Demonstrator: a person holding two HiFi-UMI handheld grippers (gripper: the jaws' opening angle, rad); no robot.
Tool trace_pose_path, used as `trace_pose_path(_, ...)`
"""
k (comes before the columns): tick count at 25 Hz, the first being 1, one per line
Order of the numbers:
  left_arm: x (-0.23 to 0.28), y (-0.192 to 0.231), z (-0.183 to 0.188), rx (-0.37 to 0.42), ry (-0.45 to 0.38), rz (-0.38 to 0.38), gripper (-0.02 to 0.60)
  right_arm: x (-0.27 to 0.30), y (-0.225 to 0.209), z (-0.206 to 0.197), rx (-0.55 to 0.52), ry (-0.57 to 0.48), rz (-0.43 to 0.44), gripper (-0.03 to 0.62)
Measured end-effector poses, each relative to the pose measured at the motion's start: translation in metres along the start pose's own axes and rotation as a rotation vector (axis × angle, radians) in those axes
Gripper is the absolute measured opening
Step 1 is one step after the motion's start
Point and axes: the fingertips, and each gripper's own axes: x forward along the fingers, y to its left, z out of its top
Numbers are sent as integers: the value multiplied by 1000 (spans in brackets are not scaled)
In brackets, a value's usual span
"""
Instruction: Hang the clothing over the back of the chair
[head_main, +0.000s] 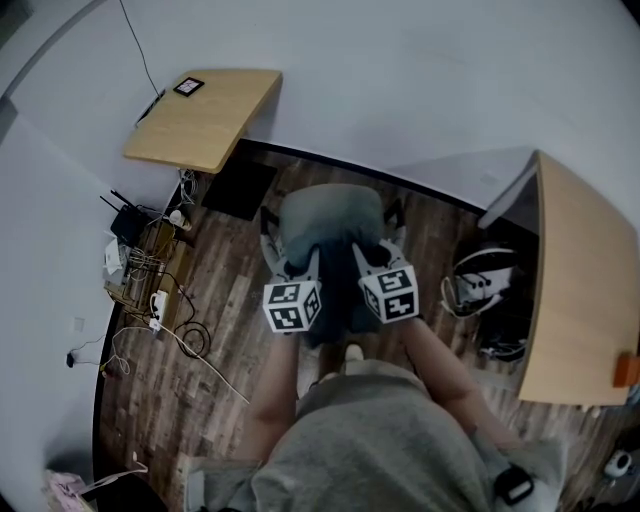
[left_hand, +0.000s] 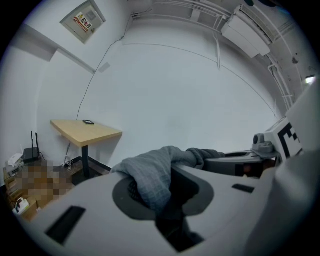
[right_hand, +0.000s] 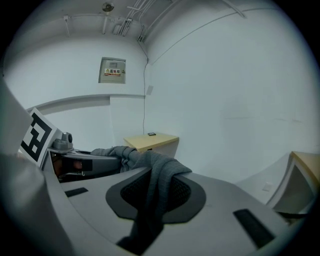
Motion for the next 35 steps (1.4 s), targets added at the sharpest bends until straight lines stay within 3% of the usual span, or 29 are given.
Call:
trace_pose_path(12, 25, 9, -29, -17, 78, 55, 63, 25, -12, -30, 36, 75, 37, 51)
trace_pose_path(20, 18, 41, -43, -99, 96, 169, 261, 29, -19, -45, 60, 126, 57, 94)
trace_pose_path(28, 10, 54, -53, -116, 105, 227, 291, 32, -35, -62, 74, 228, 58, 212)
trace_pose_path(35, 6, 55, -55, -123, 96, 225, 291, 21, -78, -66, 101, 233, -49, 233)
